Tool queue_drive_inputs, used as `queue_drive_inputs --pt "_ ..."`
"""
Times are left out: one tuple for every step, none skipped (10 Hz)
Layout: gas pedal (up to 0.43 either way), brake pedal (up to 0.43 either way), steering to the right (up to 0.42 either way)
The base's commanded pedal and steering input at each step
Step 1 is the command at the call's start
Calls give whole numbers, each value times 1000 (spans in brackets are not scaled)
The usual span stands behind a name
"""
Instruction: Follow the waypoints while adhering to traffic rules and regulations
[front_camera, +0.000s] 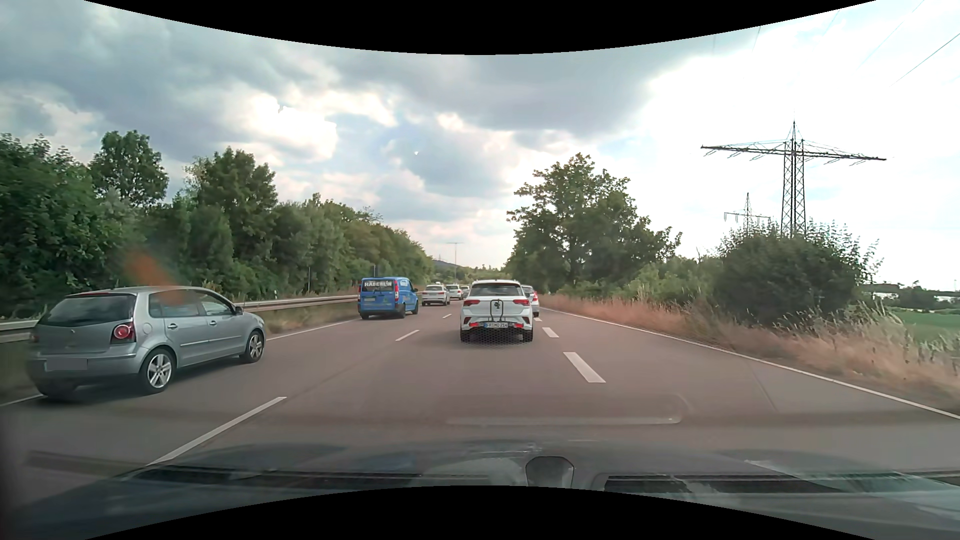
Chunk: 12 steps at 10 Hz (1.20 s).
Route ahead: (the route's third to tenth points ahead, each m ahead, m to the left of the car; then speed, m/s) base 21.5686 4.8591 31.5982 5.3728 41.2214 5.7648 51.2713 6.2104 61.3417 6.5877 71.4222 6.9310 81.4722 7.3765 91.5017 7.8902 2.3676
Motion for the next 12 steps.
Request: queue_drive_inputs --pt "28 0 -9" --pt "39 0 -9" --pt "59 0 -9" --pt "67 0 -9" --pt "98 0 -8" --pt "110 0 -8" --pt "110 0 -8" --pt "118 0 -8" --pt "118 0 -7" --pt "110 0 -7" --pt "98 0 -7" --pt "98 0 -6"
